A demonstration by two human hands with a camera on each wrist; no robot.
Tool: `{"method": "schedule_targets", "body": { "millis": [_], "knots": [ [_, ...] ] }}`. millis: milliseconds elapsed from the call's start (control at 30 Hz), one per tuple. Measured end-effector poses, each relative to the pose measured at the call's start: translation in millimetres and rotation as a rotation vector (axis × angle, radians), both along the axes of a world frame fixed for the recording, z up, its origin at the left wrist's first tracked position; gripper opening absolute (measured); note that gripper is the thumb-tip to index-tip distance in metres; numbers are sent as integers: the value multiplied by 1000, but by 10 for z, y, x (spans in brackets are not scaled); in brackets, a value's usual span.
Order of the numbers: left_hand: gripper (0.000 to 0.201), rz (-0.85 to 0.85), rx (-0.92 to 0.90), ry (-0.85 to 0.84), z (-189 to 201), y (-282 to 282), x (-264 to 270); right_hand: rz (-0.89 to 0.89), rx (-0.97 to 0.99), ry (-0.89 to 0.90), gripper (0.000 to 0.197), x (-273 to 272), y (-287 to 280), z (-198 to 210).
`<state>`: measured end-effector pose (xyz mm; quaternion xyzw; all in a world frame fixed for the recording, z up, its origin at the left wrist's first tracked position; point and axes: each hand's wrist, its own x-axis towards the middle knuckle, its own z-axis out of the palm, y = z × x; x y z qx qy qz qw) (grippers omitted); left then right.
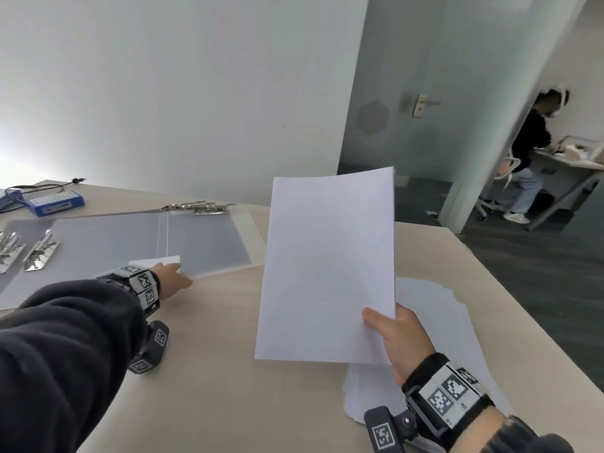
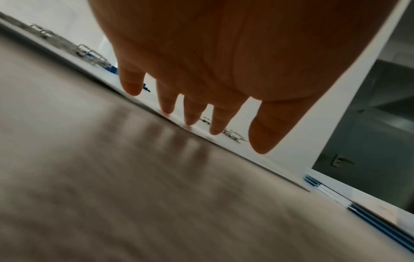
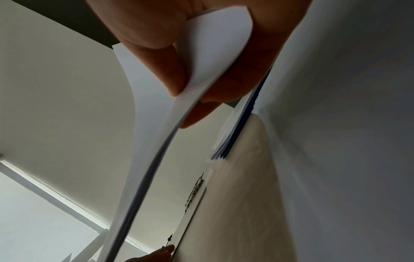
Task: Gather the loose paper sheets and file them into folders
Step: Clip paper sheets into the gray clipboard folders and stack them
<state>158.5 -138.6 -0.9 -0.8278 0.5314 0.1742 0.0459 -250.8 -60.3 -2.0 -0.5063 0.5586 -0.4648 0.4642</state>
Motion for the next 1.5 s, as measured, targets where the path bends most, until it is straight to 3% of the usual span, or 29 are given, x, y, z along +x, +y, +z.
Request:
{"method": "schedule_targets", "body": {
  "millis": [67, 133, 233, 333, 500, 667, 767, 900, 1000, 1133, 1267, 1500],
  "knots": [
    [62, 39, 2, 80, -8, -2, 40, 4, -3, 6, 18, 45, -29, 1],
    [63, 41, -18, 30, -12, 54, 32, 3, -6, 9, 19, 94, -38, 21],
    [43, -66, 29, -46, 153, 368, -173, 0, -9, -1, 20, 212, 6, 59],
    [40, -84, 32, -35, 174, 766, -334, 18, -10, -12, 19, 365, 80, 88],
    [62, -223, 145, -6, 77, 1404, -347, 38, -7, -30, 16, 611, 233, 125],
    [70, -327, 169, 21, 34, 1868, -426, 88, 1, -9, 17, 827, 418, 154],
    [73, -355, 162, 158, 52, 2050, -519, 112, 7, 27, 15, 912, 483, 125],
    [39, -234, -41, 572, 98, 2223, -480, 121, 33, 55, 15, 1003, 528, 75],
    [31, -29, -252, 884, 187, 2323, -306, 132, 54, 78, 14, 1045, 513, 26],
    [28, 241, -599, 997, 312, 2420, 193, 173, 88, 94, 14, 1165, 495, -34],
    [31, 638, -862, 1250, 200, 2465, 728, 246, 131, 80, 13, 1395, 535, -101],
    [24, 942, -804, 1323, -127, 2444, 1056, 391, 205, 149, 14, 1961, 529, -254]
  ]
}}
